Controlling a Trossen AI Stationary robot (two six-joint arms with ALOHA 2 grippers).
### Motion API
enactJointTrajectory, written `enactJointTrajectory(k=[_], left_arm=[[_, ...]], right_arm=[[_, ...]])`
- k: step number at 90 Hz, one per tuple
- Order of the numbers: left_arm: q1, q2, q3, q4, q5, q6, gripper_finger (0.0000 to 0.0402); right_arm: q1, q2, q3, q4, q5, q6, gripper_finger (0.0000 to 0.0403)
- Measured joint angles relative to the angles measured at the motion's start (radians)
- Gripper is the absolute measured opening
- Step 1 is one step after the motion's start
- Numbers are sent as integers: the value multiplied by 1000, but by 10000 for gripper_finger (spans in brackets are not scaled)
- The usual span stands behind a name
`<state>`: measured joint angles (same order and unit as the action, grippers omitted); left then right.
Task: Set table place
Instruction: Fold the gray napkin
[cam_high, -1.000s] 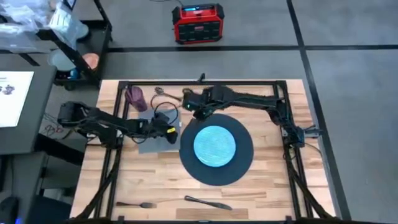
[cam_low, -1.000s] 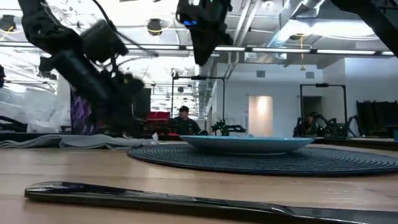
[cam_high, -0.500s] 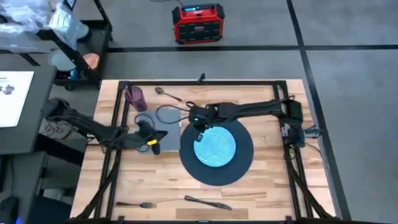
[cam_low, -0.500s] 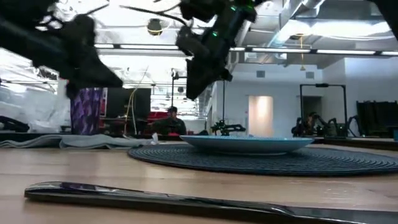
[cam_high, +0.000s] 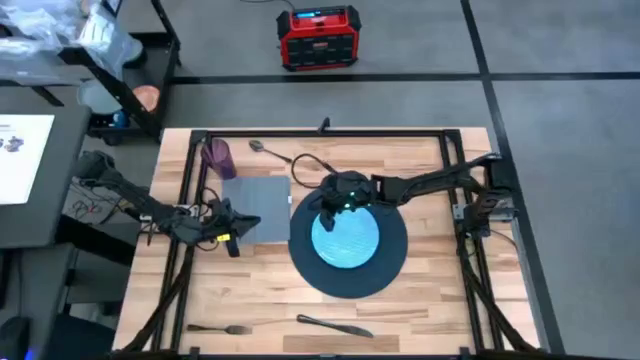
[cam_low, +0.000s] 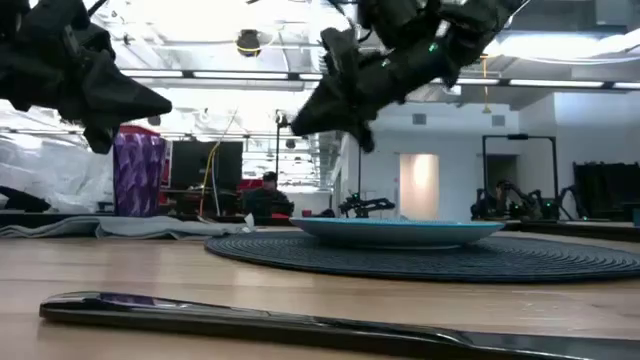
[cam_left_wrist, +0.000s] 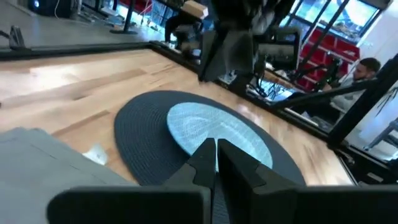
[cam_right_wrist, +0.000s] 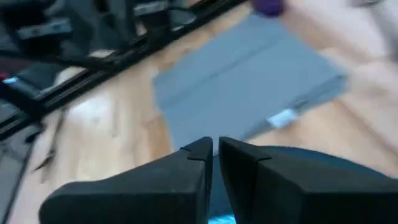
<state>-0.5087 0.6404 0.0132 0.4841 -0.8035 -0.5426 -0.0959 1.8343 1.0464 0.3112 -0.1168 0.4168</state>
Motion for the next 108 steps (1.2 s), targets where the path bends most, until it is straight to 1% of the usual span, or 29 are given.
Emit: enactJointTrajectory(k=[7, 21, 32, 42, 53, 61, 67, 71, 87, 96, 108], left_arm=[[0, -2, 0, 1, 14, -4, 0], [-25, -2, 0, 1, 22, -4, 0], [-47, -2, -1, 5, 22, 0, 0], [-76, -2, -2, 15, 21, 14, 0], [-132, -2, -2, 96, 22, 106, 0], [-172, -2, -2, 138, 22, 169, 0], [-192, -2, -2, 138, 22, 180, 0], [-203, -2, -2, 135, 21, 180, 0], [-253, -2, -3, 136, 26, 219, 0], [-290, -2, -3, 138, 75, 238, 0], [-346, -2, -3, 164, 122, 267, 0]], right_arm=[[7, 74, 41, 5, -39, -18, 32], [34, 185, 158, 18, -41, -52, 42], [54, 267, 268, -28, -42, -91, 43], [77, 326, 409, -119, -42, -153, 43], [103, 418, 572, -267, -42, -235, 43], [115, 474, 680, -354, -40, -257, 43], [115, 503, 744, -406, -23, -259, 43], [113, 526, 779, -436, -18, -261, 43], [126, 611, 895, -461, -10, -301, 44], [134, 639, 953, -490, -18, -304, 44], [130, 661, 973, -512, -9, -297, 44]])
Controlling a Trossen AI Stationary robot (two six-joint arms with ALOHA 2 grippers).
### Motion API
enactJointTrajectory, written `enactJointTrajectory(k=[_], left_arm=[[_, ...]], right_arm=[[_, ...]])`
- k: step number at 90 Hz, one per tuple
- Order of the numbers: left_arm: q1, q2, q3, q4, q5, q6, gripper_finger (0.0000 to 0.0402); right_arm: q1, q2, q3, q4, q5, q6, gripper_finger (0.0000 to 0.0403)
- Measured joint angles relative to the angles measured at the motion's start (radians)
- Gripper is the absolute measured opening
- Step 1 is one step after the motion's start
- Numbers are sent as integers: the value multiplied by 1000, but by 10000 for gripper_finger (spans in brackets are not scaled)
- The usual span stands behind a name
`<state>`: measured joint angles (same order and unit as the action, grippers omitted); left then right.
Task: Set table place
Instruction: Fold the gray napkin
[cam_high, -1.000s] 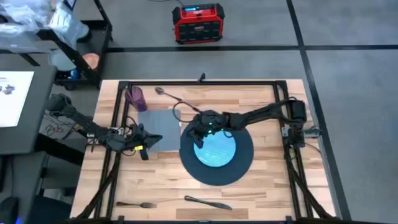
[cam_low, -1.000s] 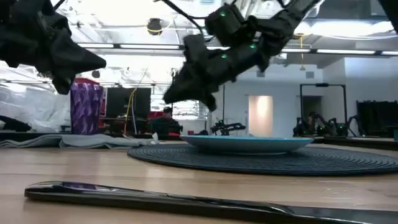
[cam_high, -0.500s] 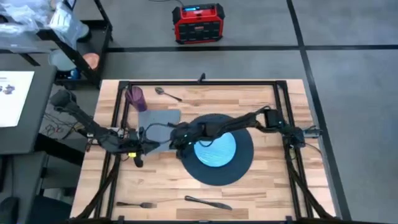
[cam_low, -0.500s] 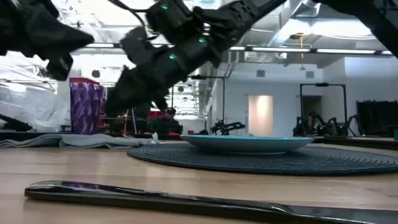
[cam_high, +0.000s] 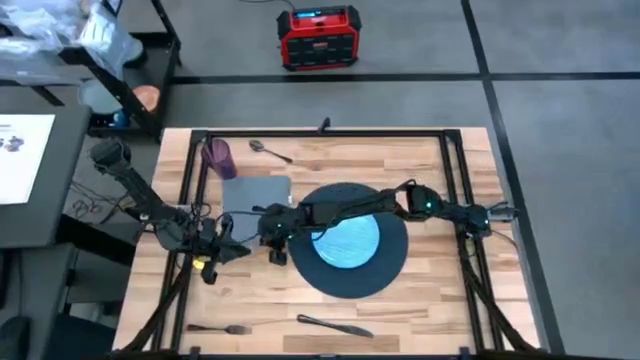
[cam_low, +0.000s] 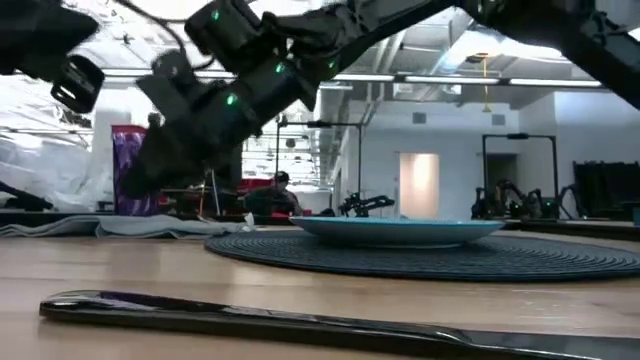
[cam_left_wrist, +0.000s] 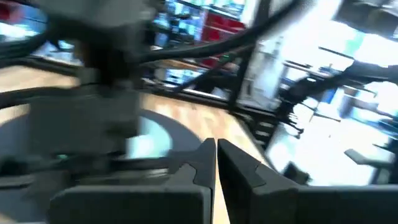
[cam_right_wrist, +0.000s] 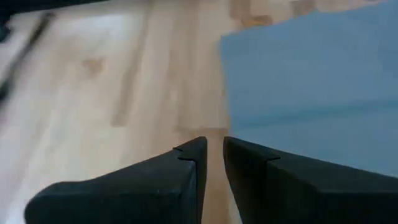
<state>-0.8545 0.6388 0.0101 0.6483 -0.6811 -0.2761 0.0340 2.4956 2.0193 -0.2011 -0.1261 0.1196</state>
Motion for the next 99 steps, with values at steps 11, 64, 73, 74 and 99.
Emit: enactJointTrajectory(k=[11, 64, 73, 74, 99], left_arm=[[-40, 0, 0, 15, 3, 29, 0], [-52, 0, -1, 15, -23, 29, 0], [-52, 0, -1, 15, -23, 28, 0], [-52, 0, -1, 15, -23, 28, 0], [-52, 0, -1, 14, -23, 28, 0]], right_arm=[[-5, -4, 10, 12, -2, 4, 44], [-1, -4, 10, -246, 72, 6, 33], [-2, -5, 10, -275, 75, 2, 29], [-2, -5, 10, -275, 75, 2, 28], [-2, -6, 10, -287, 106, -16, 14]])
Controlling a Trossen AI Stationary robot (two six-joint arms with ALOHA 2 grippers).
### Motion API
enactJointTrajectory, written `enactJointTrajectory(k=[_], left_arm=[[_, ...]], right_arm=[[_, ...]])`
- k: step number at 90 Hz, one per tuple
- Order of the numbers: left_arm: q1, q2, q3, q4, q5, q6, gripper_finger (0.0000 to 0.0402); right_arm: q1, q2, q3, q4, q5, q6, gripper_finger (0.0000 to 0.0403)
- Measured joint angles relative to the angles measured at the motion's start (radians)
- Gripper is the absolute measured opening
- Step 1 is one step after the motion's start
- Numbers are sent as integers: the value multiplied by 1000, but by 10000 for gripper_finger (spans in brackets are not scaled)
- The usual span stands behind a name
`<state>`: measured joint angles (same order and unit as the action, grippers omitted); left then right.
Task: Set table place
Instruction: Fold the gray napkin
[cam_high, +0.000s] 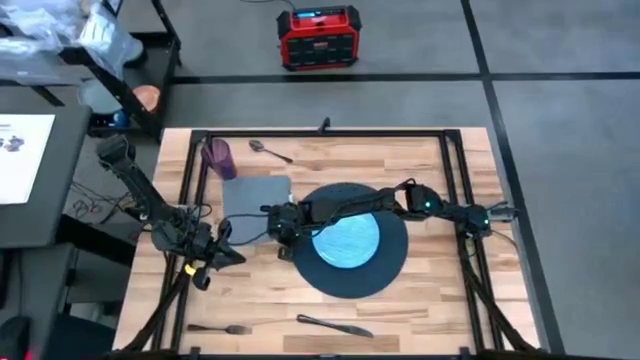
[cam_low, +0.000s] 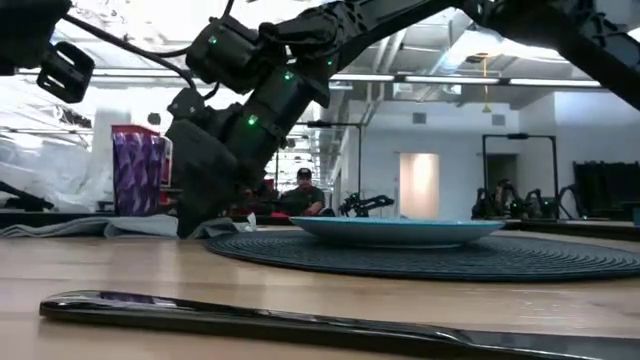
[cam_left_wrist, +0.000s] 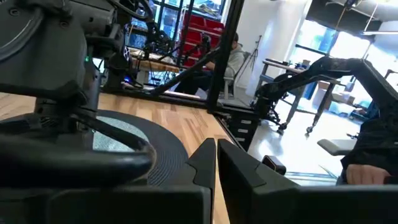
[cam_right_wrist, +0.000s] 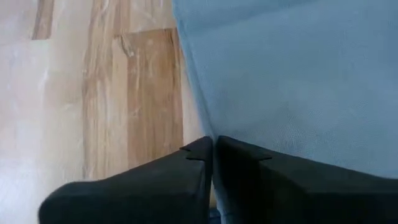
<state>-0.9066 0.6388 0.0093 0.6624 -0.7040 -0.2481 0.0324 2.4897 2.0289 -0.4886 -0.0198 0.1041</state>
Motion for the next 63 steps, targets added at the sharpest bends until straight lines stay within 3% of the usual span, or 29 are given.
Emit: enactJointTrajectory(k=[24, 63], left_arm=[[0, 0, 0, 0, -4, -7, 0], [0, 0, 0, -55, -112, -117, 0]], right_arm=[[1, -5, 0, 12, 0, 0, 8], [-64, -121, -2, 37, -23, 31, 8]])
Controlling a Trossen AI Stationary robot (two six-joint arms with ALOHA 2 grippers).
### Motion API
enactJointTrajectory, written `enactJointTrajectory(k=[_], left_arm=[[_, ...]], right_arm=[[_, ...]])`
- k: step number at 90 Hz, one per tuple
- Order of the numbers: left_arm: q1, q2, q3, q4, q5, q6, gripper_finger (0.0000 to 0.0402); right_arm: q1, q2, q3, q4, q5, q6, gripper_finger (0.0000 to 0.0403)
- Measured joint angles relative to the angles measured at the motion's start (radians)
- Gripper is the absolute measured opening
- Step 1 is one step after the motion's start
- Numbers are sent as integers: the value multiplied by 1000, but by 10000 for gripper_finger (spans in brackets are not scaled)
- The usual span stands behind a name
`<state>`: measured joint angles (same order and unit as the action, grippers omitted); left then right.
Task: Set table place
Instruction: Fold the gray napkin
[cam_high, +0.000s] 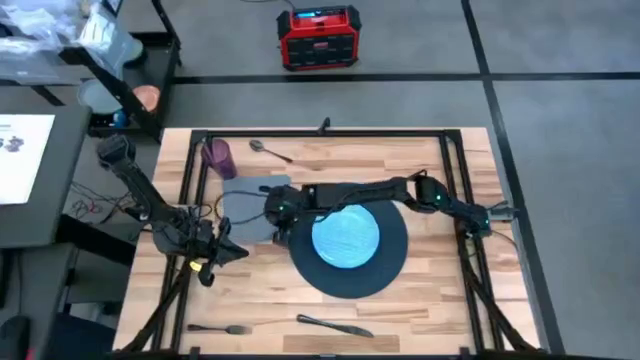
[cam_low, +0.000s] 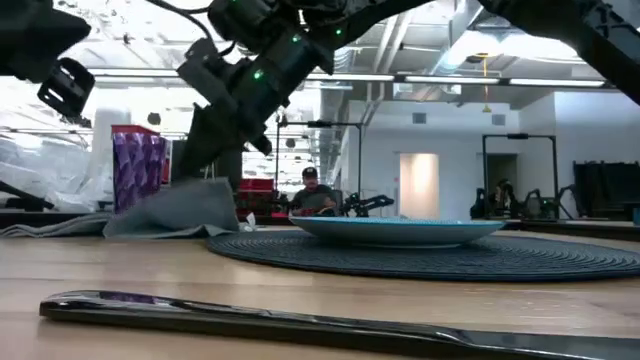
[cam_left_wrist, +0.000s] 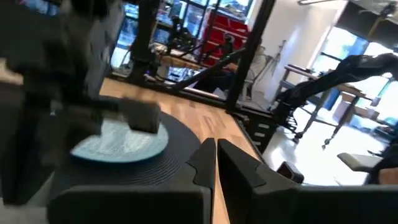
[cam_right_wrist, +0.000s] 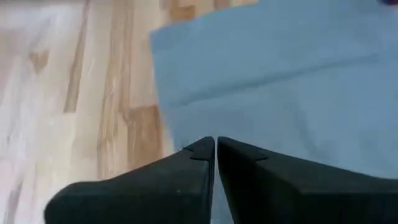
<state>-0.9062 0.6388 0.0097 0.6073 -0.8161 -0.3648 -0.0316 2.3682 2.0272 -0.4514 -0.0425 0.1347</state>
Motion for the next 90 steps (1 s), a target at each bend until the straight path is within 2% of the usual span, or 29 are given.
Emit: enactJointTrajectory(k=[15, 21, 34, 49, 63, 72, 90], left_arm=[[0, 0, 0, -17, 0, -13, 0], [0, 0, 0, -20, -2, -15, 0], [0, 0, 0, -38, -67, -49, 0], [0, 0, 0, -204, -160, -275, 0], [0, 1, 0, -327, -192, -442, 0], [0, 1, 0, -334, -195, -449, 0], [0, 1, 0, -334, -195, -448, 0]], right_arm=[[-32, 7, 1, -19, -198, 52, 23], [-31, 10, 1, -57, -192, 47, 33], [-52, 10, 1, -95, -99, 32, 46], [-137, 10, 1, -135, -86, 74, 48], [-206, 10, 1, -125, -137, 118, 48], [-250, 10, 1, -123, -148, 153, 48], [-337, 10, 1, -119, -272, 233, 48]])
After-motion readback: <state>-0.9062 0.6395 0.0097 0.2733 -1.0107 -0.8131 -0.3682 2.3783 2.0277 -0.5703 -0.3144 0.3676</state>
